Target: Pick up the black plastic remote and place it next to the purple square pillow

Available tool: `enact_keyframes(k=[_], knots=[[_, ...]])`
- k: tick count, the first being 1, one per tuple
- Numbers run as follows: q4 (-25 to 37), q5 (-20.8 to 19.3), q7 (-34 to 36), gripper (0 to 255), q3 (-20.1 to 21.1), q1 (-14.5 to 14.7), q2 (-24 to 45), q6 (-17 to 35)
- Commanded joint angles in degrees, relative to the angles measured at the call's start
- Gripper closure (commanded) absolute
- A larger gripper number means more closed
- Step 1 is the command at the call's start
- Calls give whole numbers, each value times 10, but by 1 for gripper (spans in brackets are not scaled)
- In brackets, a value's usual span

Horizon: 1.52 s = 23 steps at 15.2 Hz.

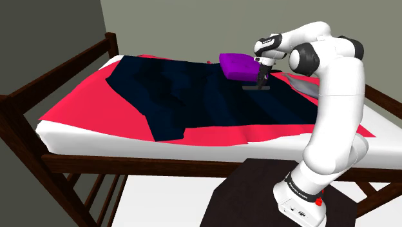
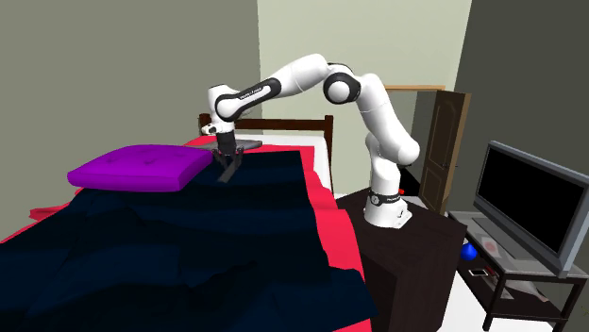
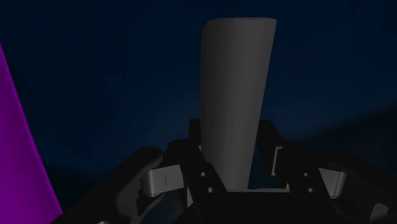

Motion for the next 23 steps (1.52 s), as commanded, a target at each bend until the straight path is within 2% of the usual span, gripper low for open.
enact_keyframes(k=[1, 8, 16, 17, 22, 23], knots=[[-10, 2, -1, 255, 1, 1, 4, 13], [-32, 14, -8, 255, 8, -2, 25, 55], [-32, 14, -8, 255, 8, -2, 25, 55], [-32, 14, -8, 0, 8, -2, 25, 55], [-32, 14, -8, 0, 8, -2, 25, 55], [-22, 10, -6, 0, 6, -2, 18, 39]])
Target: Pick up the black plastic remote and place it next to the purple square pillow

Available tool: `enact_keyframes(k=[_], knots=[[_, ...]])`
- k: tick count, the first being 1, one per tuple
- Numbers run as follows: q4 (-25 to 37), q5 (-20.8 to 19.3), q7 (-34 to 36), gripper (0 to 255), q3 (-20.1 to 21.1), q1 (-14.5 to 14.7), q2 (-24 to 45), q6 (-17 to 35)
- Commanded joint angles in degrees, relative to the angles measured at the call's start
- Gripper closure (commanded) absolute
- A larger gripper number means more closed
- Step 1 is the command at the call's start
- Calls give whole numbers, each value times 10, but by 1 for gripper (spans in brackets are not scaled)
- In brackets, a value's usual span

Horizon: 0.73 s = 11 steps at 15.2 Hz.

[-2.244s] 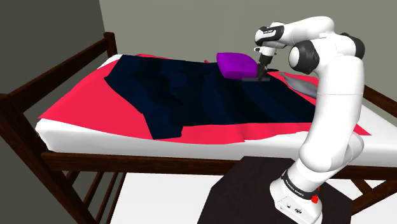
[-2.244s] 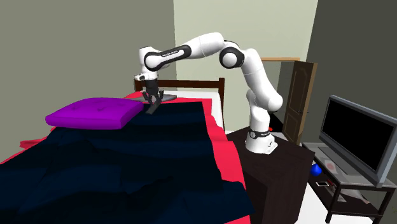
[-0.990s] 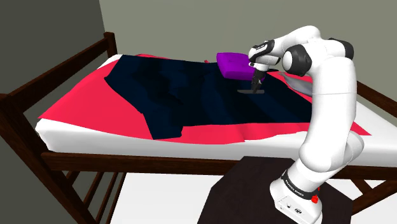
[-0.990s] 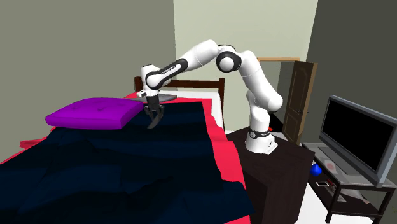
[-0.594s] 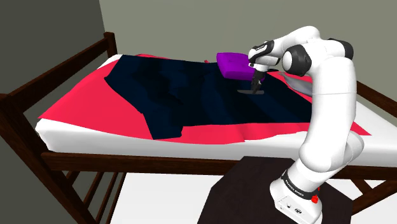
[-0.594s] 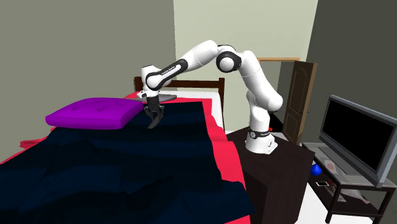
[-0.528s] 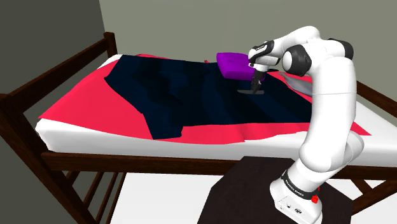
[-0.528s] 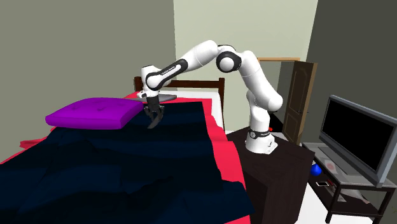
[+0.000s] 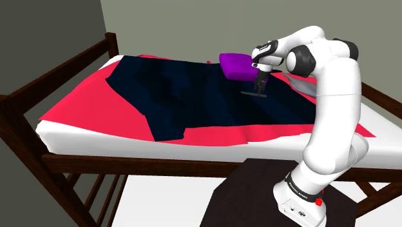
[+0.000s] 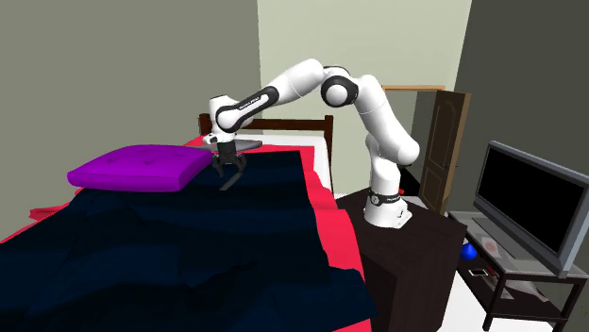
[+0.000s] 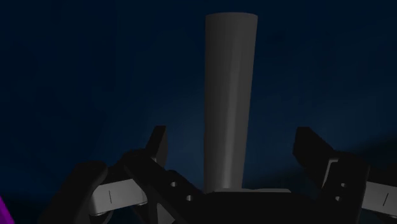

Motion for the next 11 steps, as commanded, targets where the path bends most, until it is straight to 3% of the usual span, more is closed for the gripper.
enact_keyframes(k=[1, 3, 11], knots=[[16, -6, 4, 0, -3, 0, -9, -25], [40, -11, 8, 0, -7, 0, -17, -55], [40, -11, 8, 0, -7, 0, -17, -55]])
